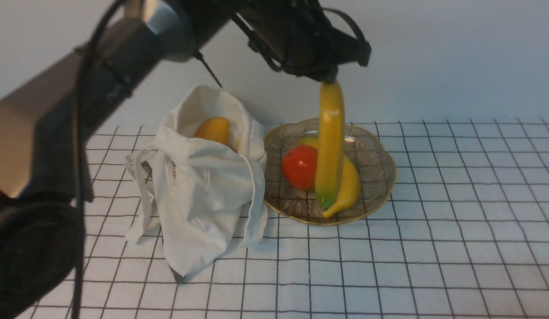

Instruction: Take the fruit out of the bag on the white checkered tablecloth and place them on the plate.

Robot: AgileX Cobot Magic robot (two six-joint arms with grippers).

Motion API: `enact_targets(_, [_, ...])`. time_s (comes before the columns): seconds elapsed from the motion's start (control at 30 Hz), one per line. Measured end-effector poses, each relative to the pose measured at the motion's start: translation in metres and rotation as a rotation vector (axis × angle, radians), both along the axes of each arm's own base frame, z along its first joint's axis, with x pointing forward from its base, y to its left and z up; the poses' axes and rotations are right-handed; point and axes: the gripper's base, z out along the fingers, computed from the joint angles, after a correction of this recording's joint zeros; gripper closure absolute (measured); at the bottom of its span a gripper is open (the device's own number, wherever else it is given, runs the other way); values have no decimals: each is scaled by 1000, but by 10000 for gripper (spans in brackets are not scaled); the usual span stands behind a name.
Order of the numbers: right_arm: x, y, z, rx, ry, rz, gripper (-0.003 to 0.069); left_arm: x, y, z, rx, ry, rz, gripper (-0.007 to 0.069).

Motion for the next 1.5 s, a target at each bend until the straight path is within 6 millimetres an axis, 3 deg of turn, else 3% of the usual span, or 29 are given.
enact_targets(0.03, [0, 0, 0, 0, 0, 0, 673, 1, -1, -3, 3, 5, -2, 549])
enact_targets(0.13, [0, 0, 0, 0, 0, 0, 673, 16, -14, -43, -2, 32, 5, 549])
enact_targets(0.23, [0, 0, 0, 0, 0, 0, 673, 24, -20, -62, -37, 54, 41, 549])
enact_targets(0.4, [0, 0, 0, 0, 0, 0, 673, 32, -25, -69, -99, 10, 69, 514])
enact_targets(0.77, [0, 0, 0, 0, 0, 0, 673, 43, -24, -86, -117, 2, 97, 144])
enact_targets(0.9, [0, 0, 0, 0, 0, 0, 673, 44, -13, -79, -100, 25, 115, 118])
enact_targets(0.97, [0, 0, 0, 0, 0, 0, 673, 40, -2, -63, -67, 39, 119, 170])
enact_targets(1.1, [0, 0, 0, 0, 0, 0, 673, 21, 20, -24, 27, 64, 105, 403])
enact_targets(1.13, [0, 0, 0, 0, 0, 0, 673, 13, 26, -10, 63, 60, 87, 479])
enact_targets(1.23, [0, 0, 0, 0, 0, 0, 673, -17, 50, 36, 198, 36, 17, 608])
enact_targets(1.4, [0, 0, 0, 0, 0, 0, 673, -48, 76, 85, 263, -67, -4, 632])
enact_targets(1.5, [0, 0, 0, 0, 0, 0, 673, -68, 89, 98, 275, -78, -2, 632])
